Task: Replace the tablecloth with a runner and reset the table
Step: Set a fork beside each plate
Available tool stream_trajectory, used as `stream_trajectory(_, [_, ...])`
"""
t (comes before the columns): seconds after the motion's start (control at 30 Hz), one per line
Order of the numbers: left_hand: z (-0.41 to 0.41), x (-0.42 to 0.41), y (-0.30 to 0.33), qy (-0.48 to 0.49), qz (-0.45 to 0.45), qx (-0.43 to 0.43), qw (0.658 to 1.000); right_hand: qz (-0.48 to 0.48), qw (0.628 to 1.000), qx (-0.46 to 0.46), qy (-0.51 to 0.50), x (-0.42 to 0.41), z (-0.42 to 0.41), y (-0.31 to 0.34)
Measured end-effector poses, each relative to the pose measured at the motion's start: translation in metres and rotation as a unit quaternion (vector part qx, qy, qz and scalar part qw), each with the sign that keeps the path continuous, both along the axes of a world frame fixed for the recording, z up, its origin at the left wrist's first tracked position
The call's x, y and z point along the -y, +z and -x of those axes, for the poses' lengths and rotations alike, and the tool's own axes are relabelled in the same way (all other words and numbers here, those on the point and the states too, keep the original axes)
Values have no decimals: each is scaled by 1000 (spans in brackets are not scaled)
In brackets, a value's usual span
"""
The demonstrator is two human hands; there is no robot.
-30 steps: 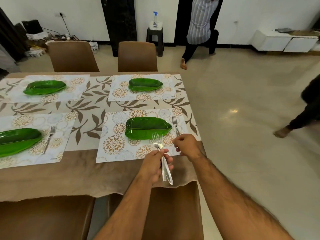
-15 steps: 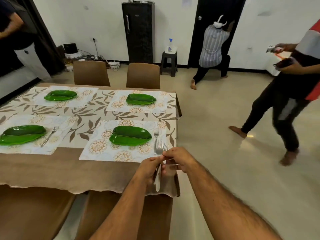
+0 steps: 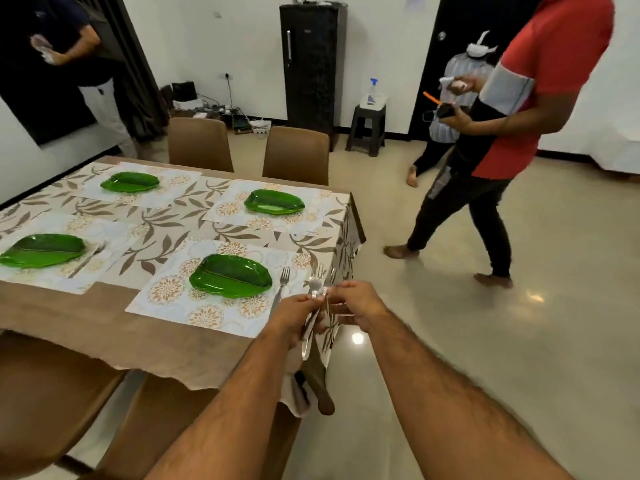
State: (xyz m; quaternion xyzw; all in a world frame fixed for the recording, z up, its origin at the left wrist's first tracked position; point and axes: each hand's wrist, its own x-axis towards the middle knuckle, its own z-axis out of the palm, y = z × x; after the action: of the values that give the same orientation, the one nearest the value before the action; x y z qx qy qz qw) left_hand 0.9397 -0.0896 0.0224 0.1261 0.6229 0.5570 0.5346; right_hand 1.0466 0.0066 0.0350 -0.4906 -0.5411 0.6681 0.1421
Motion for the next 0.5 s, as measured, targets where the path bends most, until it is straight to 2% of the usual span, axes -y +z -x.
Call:
stream_trajectory(0.23, [45,-90,-17,51,-2,-27,998,43,999,18,25,-87,59,-6])
stream_trajectory(0.4, [101,-158,-24,73,14,-31,997,53,997,28,47,-162,122,-8])
stream_trajectory(0.5, [143,-196,-29,100,29,-51,993,66,997,30,28,-211,164,-11])
